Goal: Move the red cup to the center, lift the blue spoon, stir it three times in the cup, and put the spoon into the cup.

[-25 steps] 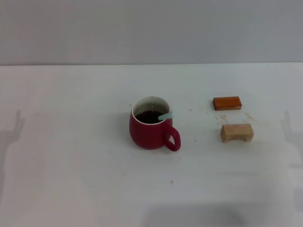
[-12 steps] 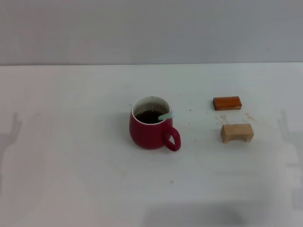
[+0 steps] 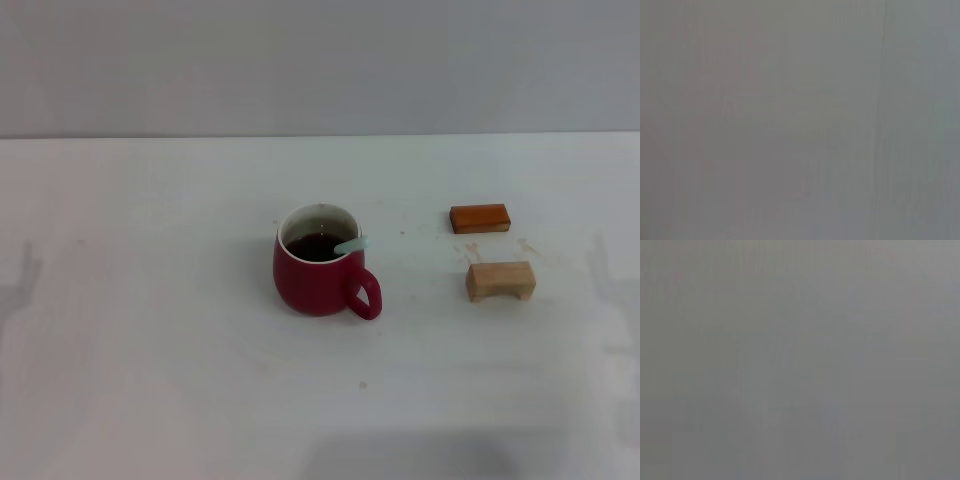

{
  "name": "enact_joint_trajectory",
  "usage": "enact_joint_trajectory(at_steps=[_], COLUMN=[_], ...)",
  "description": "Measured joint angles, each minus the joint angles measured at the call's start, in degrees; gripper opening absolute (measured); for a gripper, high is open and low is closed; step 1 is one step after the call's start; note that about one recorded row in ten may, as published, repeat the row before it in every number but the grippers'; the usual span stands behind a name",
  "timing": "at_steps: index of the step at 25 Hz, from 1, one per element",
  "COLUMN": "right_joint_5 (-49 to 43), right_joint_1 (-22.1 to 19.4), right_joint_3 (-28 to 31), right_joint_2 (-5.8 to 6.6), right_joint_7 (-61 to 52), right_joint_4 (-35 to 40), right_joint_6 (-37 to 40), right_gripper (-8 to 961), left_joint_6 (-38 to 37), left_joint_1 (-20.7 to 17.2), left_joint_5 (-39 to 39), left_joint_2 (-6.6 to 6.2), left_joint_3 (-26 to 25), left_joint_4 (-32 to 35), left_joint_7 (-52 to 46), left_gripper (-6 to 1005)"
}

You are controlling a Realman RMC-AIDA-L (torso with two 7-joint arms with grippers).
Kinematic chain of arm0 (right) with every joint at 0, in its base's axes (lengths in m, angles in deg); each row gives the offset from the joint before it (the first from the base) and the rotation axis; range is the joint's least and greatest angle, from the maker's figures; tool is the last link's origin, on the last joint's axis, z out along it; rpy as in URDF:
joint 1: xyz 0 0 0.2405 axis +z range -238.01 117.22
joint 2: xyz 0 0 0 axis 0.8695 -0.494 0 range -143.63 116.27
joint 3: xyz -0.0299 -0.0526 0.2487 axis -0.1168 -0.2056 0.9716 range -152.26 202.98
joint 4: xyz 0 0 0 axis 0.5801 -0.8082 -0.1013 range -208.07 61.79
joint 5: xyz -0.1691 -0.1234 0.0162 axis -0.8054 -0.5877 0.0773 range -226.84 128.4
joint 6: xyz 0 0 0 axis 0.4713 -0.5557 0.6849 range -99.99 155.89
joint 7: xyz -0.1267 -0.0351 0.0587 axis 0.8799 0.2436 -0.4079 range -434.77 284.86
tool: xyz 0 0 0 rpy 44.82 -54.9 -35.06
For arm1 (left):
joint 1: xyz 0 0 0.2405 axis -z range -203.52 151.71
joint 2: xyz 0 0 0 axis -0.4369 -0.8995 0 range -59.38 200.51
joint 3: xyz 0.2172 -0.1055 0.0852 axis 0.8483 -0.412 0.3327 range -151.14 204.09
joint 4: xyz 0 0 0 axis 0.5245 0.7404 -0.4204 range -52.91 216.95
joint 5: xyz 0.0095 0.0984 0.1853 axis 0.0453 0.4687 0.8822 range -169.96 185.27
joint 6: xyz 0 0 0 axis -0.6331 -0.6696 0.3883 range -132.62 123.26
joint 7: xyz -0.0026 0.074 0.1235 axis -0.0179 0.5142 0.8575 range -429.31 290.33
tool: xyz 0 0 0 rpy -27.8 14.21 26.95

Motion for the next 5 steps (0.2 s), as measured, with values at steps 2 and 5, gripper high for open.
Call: enact_joint_trajectory(at_steps=[2,5], right_joint_5=[0.0,0.0], right_joint_1=[0.0,0.1], right_joint_3=[-0.5,-0.6], right_joint_2=[0.02,0.03], right_joint_7=[0.0,0.0], right_joint_4=[0.0,0.2], right_joint_6=[0.0,0.0], right_gripper=[733,733], left_joint_6=[0.0,0.0], left_joint_1=[-0.2,-0.4], left_joint_5=[0.0,0.0], left_joint_2=[0.00,0.00], left_joint_3=[0.0,0.0], left_joint_4=[-0.1,-0.2], left_joint_7=[0.0,0.0], left_gripper=[855,855])
